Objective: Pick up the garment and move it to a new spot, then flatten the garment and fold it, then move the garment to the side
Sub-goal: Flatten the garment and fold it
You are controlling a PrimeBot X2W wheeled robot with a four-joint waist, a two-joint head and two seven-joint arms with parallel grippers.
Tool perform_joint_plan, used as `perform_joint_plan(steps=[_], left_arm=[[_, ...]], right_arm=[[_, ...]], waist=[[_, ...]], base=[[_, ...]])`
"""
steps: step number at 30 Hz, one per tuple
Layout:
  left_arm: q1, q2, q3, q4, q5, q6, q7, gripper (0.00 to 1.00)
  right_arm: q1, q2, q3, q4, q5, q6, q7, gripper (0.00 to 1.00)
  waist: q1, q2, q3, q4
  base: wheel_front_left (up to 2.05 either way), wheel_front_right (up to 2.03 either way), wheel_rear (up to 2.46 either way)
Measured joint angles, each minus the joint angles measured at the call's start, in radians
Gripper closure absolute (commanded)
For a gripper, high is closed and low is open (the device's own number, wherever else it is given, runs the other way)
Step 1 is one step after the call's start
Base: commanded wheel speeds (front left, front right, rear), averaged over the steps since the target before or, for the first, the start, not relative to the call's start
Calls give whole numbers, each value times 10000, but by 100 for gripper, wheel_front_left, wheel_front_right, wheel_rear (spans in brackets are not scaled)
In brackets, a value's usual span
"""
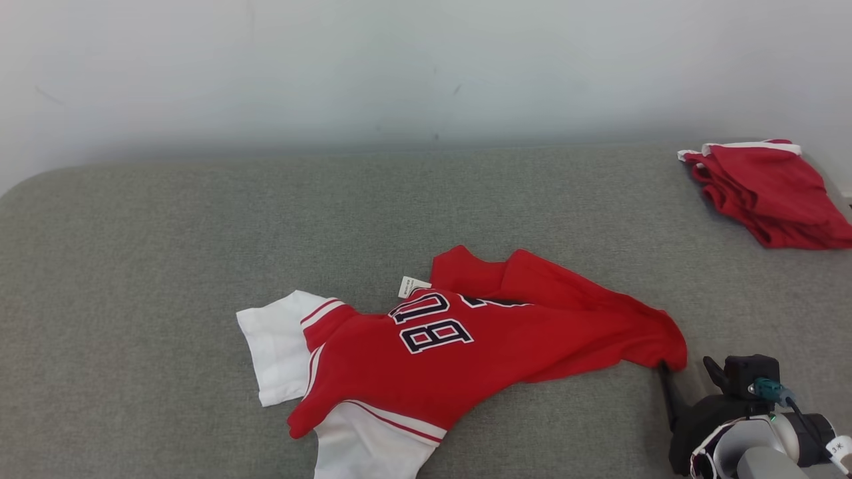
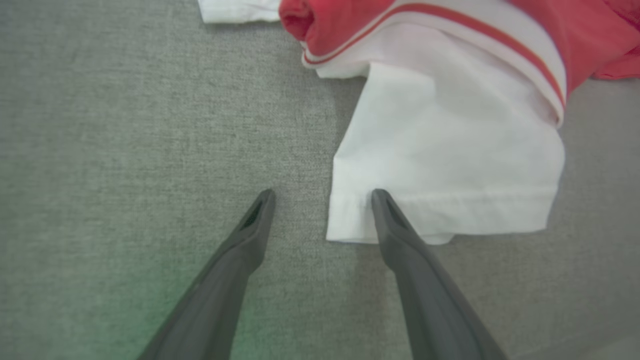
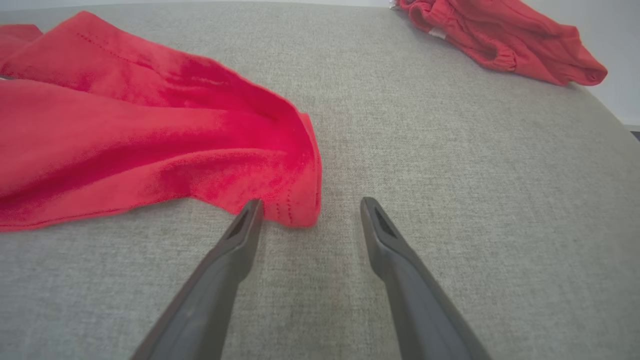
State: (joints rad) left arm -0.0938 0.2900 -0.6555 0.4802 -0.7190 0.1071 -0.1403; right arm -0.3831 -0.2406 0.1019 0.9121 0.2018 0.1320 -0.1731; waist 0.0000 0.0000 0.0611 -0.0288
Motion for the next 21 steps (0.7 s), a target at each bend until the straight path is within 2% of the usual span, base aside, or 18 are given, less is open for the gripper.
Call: perform_joint_plan(steps=[2, 3, 4, 5, 6, 7, 11, 15, 21], left_arm=[[-102, -115, -23, 150, -82, -111, -69, 0], [-143, -146, -56, 211, -75, -155, -79, 9], [-169, -171, -61, 267, -77, -201, -90, 48], [-219, -203, -75, 341, -77, -230, -125, 82], [-304, -211, -115, 445, -71, -282, -130, 100], [-354, -219, -119, 520, -75, -349, -138, 100], [-458, -456, -138, 631, -146, -520, -267, 100], [-446, -385, -123, 502, -186, -545, -453, 100], [-257, 130, 456, -1396, -299, -205, -690, 100]], right_arm=[[-310, -17, 25, 527, 4, 0, -159, 0], [-470, -35, 58, 794, -4, 0, -215, 0], [-600, -15, 63, 1020, 52, 0, -272, 35], [-706, -8, 127, 1233, 90, 0, -316, 55], [-802, -6, 207, 1459, 77, 0, -376, 78], [-909, 46, 221, 1689, 121, 0, -389, 100], [-1233, 98, 357, 2215, 286, 0, -581, 100], [-1182, 138, 454, 2297, 667, 0, -756, 100], [-485, 286, 1034, 1300, 2125, 0, -763, 100]], waist=[[0, 0, 48, 71], [0, 0, 71, 110], [0, 0, 96, 151], [0, 0, 119, 191], [0, 0, 142, 233], [0, 0, 164, 275], [1, 1, 182, 410], [2, 1, 7, 443], [1, 0, -385, 425]], base=[[0, 0, 0], [0, 0, 0], [0, 0, 0], [0, 0, 0], [0, 0, 0], [0, 0, 0], [0, 0, 0], [0, 0, 0], [0, 0, 0]])
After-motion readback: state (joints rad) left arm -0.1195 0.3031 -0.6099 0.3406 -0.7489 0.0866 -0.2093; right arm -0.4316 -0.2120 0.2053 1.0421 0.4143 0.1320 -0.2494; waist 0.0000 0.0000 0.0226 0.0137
